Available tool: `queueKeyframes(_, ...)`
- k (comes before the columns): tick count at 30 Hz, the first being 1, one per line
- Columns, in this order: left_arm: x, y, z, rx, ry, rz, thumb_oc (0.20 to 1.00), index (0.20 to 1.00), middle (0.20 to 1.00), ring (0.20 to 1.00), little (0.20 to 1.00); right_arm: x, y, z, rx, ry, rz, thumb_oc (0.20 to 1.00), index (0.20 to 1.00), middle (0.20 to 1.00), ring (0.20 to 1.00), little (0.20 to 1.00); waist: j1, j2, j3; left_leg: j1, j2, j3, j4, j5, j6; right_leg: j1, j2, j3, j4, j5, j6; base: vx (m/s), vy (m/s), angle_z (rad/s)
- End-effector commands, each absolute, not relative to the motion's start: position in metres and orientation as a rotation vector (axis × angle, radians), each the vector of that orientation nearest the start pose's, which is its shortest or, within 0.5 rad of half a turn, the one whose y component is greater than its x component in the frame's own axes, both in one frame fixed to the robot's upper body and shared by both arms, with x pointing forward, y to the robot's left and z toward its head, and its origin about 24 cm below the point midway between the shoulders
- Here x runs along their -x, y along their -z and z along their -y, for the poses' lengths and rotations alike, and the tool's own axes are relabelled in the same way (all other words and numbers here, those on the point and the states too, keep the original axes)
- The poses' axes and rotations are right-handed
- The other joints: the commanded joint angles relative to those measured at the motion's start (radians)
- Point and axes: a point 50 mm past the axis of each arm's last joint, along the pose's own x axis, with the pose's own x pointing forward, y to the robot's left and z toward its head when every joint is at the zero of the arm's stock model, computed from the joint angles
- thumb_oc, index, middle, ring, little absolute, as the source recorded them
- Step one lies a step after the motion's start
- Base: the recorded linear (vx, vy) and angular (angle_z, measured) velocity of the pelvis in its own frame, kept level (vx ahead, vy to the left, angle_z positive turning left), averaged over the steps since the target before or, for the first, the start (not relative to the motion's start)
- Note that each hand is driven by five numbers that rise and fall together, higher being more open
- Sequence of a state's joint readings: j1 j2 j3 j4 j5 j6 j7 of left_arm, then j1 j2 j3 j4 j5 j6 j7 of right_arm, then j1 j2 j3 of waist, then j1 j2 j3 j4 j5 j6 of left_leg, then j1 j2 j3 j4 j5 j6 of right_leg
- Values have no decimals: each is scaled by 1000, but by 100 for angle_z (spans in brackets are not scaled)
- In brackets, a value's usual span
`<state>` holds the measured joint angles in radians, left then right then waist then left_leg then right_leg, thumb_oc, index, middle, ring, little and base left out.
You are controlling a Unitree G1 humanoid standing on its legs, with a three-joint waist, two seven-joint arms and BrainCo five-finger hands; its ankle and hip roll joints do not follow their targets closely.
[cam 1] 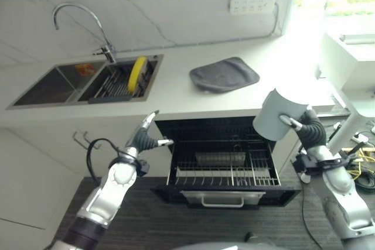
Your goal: Place the dishes in the dishwasher.
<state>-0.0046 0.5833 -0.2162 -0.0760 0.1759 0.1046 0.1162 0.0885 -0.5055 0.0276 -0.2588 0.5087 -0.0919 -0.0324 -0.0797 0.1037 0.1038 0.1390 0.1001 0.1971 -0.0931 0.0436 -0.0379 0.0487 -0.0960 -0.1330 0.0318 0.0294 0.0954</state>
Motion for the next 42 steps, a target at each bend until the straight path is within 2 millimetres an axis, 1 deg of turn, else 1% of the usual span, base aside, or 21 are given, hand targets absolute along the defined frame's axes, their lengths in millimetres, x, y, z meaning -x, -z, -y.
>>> queueKeyframes(1,-267,-96,-223,-800,17,131,1000,1000,1000,1000,1000,-242,-141,205,-21,-121,402,200,200,200,200,200,-22,-80,7,33,-8,30,6,-44,-27,119,-19,-26,-119,-1,27,66,5,1)
queueKeyframes(5,-262,-89,-223,-819,64,78,1000,1000,1000,1000,1000,-238,-136,204,-14,-141,364,200,200,200,200,200,-29,-79,11,33,-16,32,6,-57,-16,110,-16,-12,-119,-4,25,116,0,4)
queueKeyframes(7,-262,-89,-223,-821,70,75,1000,1000,1000,1000,1000,-238,-136,204,-15,-142,360,200,200,200,200,200,-29,-79,13,32,-16,32,6,-57,-16,108,-16,-11,-119,-4,25,17,-2,-1)
queueKeyframes(10,-271,-93,-213,-853,105,91,1000,1000,1000,1000,1000,-243,-143,199,-7,-156,402,200,200,200,200,200,-27,-82,87,-48,-19,7,14,-38,-8,11,-10,14,-71,-12,17,-184,-30,-10)
queueKeyframes(11,-274,-97,-209,-863,108,113,1000,1000,1000,1000,1000,-244,-147,197,-1,-156,427,200,200,200,200,200,-21,-86,117,-90,-16,-5,42,-31,-10,-25,-13,16,-42,-15,12,-334,-85,-9)
queueKeyframes(12,-280,-106,-206,-890,107,152,1000,1000,1000,1000,1000,-247,-156,194,9,-156,480,200,200,200,200,200,-18,-93,172,-155,-10,-19,84,-23,-11,-80,-16,22,-5,-15,6,-347,-96,-7)
queueKeyframes(15,-290,-122,-203,-922,89,198,1000,1000,1000,1000,1000,-250,-173,189,15,-169,557,200,200,200,200,200,-22,-101,250,-235,-9,-25,124,-12,-14,-156,-17,37,36,-14,6,-287,-32,-1)
queueKeyframes(16,-295,-131,-203,-941,88,214,1000,1000,1000,1000,1000,-251,-183,187,26,-181,597,200,200,200,200,200,-27,-101,282,-279,-10,-28,143,-8,-14,-203,-16,46,59,-18,4,-230,37,-15)
queueKeyframes(21,-304,-144,-198,-995,120,206,1000,1000,1000,1000,1000,-255,-199,182,52,-224,657,200,200,200,200,200,-37,-91,315,-326,-12,-23,178,-13,-12,-260,-14,52,96,-26,2,-111,54,-11)
queueKeyframes(24,-308,-144,-198,-1032,161,144,1000,1000,1000,1000,1000,-256,-204,180,56,-241,668,200,200,200,200,200,-40,-88,322,-332,-11,-15,190,-19,-11,-264,-14,57,100,-29,3,-51,39,-6)
queueKeyframes(26,-309,-140,-199,-1043,185,92,1000,1000,1000,1000,1000,-256,-205,180,59,-243,669,200,200,200,200,200,-40,-88,324,-332,-13,-13,195,-23,-9,-260,-15,58,97,-28,5,-28,41,-6)
queueKeyframes(29,-311,-108,-217,-1182,254,-265,1000,1000,1000,1000,1000,-258,-208,178,69,-258,666,200,200,200,200,200,-46,-84,329,-322,-15,-4,194,-31,-3,-244,-15,63,82,-28,10,-32,56,-2)
queueKeyframes(31,-312,-96,-222,-1250,280,-389,1000,1000,1000,1000,1000,-259,-210,177,69,-266,668,200,200,200,200,200,-48,-85,330,-320,-15,-1,197,-34,-1,-239,-15,66,79,-28,12,0,0,0)
queueKeyframes(32,-311,-85,-224,-1266,307,-473,1000,1000,1000,1000,1000,-260,-211,175,64,-274,666,200,200,200,200,200,-51,-88,331,-318,-16,-1,202,-38,0,-236,-14,69,79,-29,12,0,0,0)
queueKeyframes(33,-311,-66,-224,-1279,370,-611,1000,1000,1000,1000,1000,-263,-211,171,57,-288,659,200,200,200,200,200,-56,-94,327,-312,-14,5,208,-45,3,-227,-15,70,77,-30,13,30,11,-3)
queueKeyframes(37,-306,-35,-224,-1308,473,-874,1000,1000,1000,1000,1000,-267,-214,164,51,-320,652,200,200,200,200,200,-68,-105,320,-304,-11,15,220,-56,4,-213,-16,76,73,-33,14,42,16,-2)
queueKeyframes(38,-304,-24,-224,-1306,488,-934,1000,1000,1000,1000,1000,-268,-216,161,50,-334,652,200,200,200,200,200,-72,-108,318,-302,-11,20,225,-61,5,-208,-16,79,71,-34,13,32,26,-7)
queueKeyframes(41,-300,-2,-223,-1295,516,-1038,1000,1000,1000,1000,1000,-271,-219,154,46,-362,651,200,200,200,200,200,-82,-118,314,-301,-8,31,237,-68,5,-207,-16,84,75,-37,13,18,16,-11)
queueKeyframes(42,-295,13,-224,-1273,535,-1099,1000,1000,1000,1000,1000,-272,-219,151,42,-378,650,200,200,200,200,200,-90,-125,312,-303,-5,38,246,-72,5,-208,-16,88,79,-39,13,19,8,-16)
